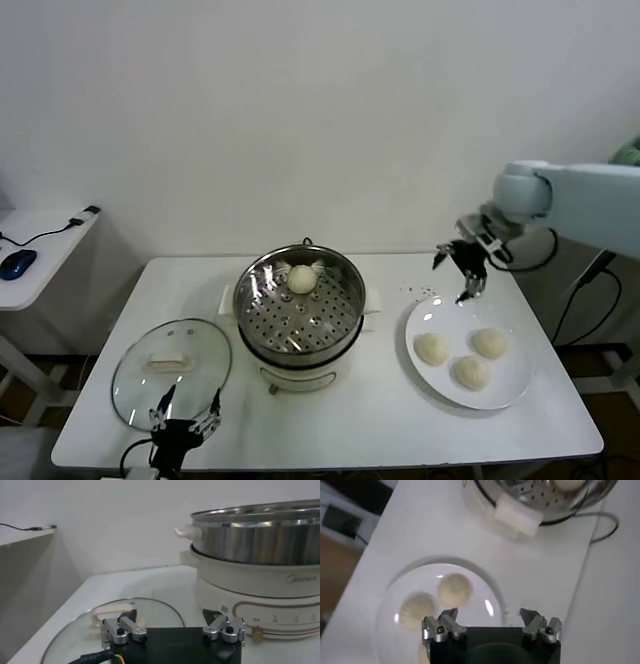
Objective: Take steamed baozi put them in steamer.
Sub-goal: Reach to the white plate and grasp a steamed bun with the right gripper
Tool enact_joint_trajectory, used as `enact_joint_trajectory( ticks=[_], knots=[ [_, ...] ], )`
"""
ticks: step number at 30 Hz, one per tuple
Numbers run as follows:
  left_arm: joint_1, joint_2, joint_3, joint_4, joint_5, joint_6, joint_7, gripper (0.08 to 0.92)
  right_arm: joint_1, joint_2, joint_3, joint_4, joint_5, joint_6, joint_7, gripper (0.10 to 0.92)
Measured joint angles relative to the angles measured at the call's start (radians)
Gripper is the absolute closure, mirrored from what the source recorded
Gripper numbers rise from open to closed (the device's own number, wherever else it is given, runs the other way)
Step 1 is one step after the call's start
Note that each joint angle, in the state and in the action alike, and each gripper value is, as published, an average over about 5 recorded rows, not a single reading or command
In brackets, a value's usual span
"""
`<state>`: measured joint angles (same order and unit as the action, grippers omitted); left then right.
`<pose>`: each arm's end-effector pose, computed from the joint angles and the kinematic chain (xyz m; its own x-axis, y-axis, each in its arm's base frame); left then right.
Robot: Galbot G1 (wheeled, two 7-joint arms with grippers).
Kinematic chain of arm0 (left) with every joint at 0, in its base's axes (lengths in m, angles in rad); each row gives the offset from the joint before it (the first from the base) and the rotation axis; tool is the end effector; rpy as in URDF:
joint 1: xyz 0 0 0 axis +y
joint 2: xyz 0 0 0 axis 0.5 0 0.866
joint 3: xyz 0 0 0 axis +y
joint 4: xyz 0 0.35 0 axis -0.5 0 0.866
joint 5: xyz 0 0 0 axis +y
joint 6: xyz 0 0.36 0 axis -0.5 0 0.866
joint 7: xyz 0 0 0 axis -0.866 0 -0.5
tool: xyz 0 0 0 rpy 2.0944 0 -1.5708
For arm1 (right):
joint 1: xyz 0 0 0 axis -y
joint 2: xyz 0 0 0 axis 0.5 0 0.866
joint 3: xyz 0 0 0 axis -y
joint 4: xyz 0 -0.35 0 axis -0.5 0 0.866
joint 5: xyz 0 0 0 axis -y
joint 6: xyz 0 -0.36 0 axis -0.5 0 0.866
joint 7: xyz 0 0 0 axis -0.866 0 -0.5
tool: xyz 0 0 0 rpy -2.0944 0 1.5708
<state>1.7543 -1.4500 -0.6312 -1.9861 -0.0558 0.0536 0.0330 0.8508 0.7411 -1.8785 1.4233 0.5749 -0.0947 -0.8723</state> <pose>0.1197 0.0598 -0.3640 -0.9432 -0.0213 0.3316 0.0116 0.9952 0.0969 0.5098 -0.1352 -0.1048 -0.1132 -0.1727 0.9784 -0.9724 -0.1830 -0.1448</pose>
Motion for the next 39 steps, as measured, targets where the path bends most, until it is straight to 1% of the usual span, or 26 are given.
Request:
enact_joint_trajectory(
  ticks=[4,10,24,26,29,32,39],
  knots=[
    [0.005,-0.005,-0.002,0.0,0.0,-0.002,0.0,0.177,-0.092,-0.027,0.047,0.001,0.001,-0.072,0.033,0.203],
    [0.015,-0.007,-0.008,0.0,0.002,-0.007,-0.002,0.177,-0.235,-0.025,0.142,-0.046,-0.004,-0.141,0.069,0.203],
    [0.019,-0.008,-0.011,0.002,0.003,-0.011,-0.002,0.177,-0.44,0.03,0.291,-0.148,-0.024,-0.215,0.109,0.206],
    [0.02,-0.008,-0.01,0.002,0.003,-0.011,-0.002,0.177,-0.454,0.033,0.301,-0.156,-0.027,-0.221,0.111,0.229],
    [0.021,-0.008,-0.01,0.002,0.002,-0.011,-0.002,0.177,-0.471,0.039,0.315,-0.166,-0.033,-0.229,0.115,0.3],
    [0.021,-0.008,-0.01,0.002,0.002,-0.01,-0.002,0.177,-0.48,0.041,0.324,-0.17,-0.038,-0.234,0.115,0.351],
    [0.022,-0.01,-0.012,-0.004,0.002,-0.006,-0.003,0.177,-0.445,0.029,0.309,-0.148,-0.031,-0.232,0.095,0.363]
  ],
)
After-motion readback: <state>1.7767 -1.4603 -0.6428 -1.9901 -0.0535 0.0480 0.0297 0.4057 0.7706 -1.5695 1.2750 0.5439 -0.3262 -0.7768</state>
